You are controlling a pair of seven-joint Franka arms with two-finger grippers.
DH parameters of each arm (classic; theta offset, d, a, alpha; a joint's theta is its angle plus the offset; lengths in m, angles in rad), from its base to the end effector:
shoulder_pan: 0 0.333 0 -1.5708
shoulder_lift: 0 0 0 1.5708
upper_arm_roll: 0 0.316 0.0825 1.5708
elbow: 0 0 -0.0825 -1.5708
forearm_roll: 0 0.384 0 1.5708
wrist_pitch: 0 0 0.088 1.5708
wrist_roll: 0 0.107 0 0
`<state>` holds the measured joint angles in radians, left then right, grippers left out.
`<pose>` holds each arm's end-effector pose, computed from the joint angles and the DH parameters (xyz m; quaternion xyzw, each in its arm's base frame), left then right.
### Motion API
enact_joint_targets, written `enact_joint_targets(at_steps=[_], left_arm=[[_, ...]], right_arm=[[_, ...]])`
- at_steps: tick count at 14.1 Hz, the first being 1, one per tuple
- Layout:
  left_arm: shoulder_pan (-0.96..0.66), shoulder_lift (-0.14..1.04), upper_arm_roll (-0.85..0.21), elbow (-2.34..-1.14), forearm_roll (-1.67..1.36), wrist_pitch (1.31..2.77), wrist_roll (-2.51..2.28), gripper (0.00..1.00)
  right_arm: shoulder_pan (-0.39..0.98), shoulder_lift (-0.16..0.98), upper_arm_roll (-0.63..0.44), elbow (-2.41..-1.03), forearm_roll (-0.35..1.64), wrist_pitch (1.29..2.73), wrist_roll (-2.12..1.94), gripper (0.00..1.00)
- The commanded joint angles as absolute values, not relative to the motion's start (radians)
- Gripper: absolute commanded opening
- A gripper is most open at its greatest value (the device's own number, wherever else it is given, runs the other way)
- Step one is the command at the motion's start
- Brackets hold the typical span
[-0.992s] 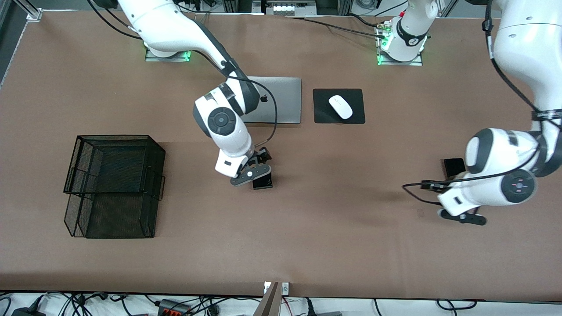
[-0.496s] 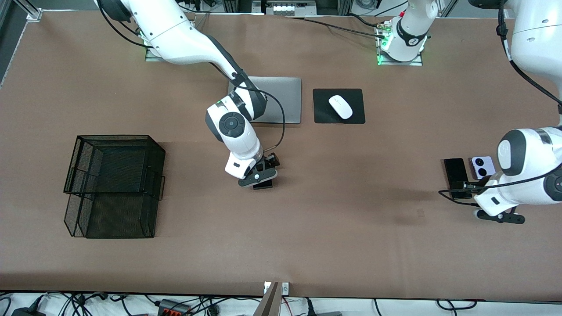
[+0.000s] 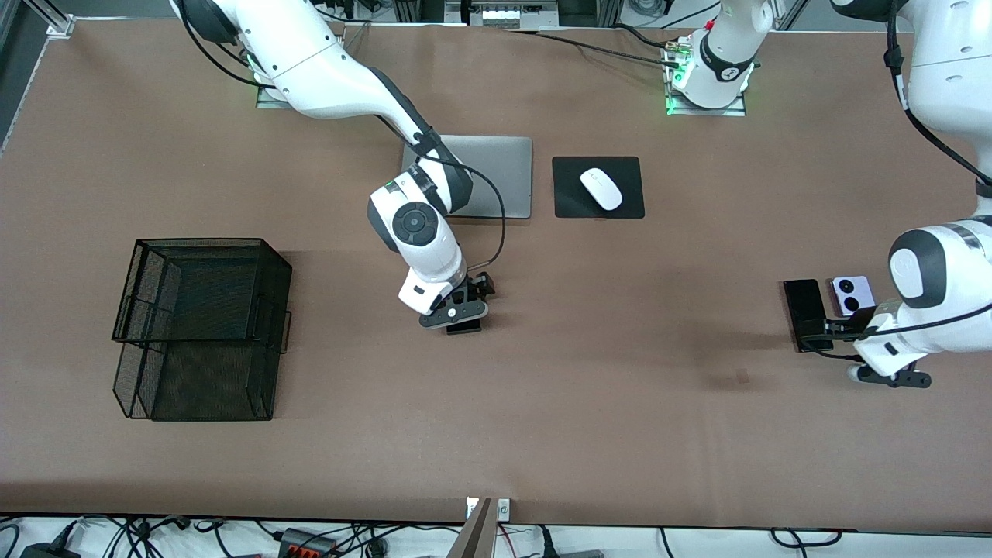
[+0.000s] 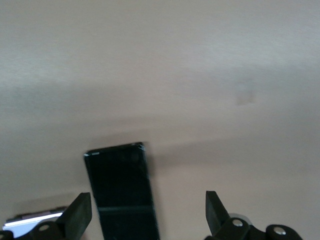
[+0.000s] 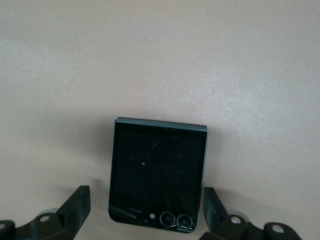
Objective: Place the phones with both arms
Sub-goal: 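Grasp the flip phone with the right gripper while the left gripper grasps the tall phone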
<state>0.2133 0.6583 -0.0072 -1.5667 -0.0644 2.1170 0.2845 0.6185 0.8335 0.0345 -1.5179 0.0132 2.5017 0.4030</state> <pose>0.6754 0.1389 0.2485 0.9979 -0.0203 -0.0453 0.0410 0.5772 0.4360 0.1804 -0.9906 -0.1128 -0.0566 0.0523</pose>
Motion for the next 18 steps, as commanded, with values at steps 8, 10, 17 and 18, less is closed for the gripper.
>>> enact_joint_targets(at_steps=[8, 10, 17, 18], left_arm=[[0.215, 0.575, 0.026, -1.871, -0.11, 2.453, 0.353, 1.0], [0.215, 0.581, 0.041, -1.873, -0.164, 2.453, 0.35, 1.0], [0.213, 0.592, 0.054, -1.896, -0.178, 2.453, 0.347, 1.0], [0.213, 0.592, 0.054, -1.901, -0.178, 2.453, 0.347, 1.0]], right_arm=[[0.638, 0.867, 0.011, -1.494, -0.006, 2.505, 0.426, 1.0], [0.638, 0.868, 0.011, -1.493, -0.003, 2.505, 0.451, 1.0], [0.647, 0.884, 0.011, -1.465, -0.038, 2.503, 0.474, 1.0], [0.649, 0.891, 0.011, -1.463, -0.041, 2.503, 0.474, 1.0]])
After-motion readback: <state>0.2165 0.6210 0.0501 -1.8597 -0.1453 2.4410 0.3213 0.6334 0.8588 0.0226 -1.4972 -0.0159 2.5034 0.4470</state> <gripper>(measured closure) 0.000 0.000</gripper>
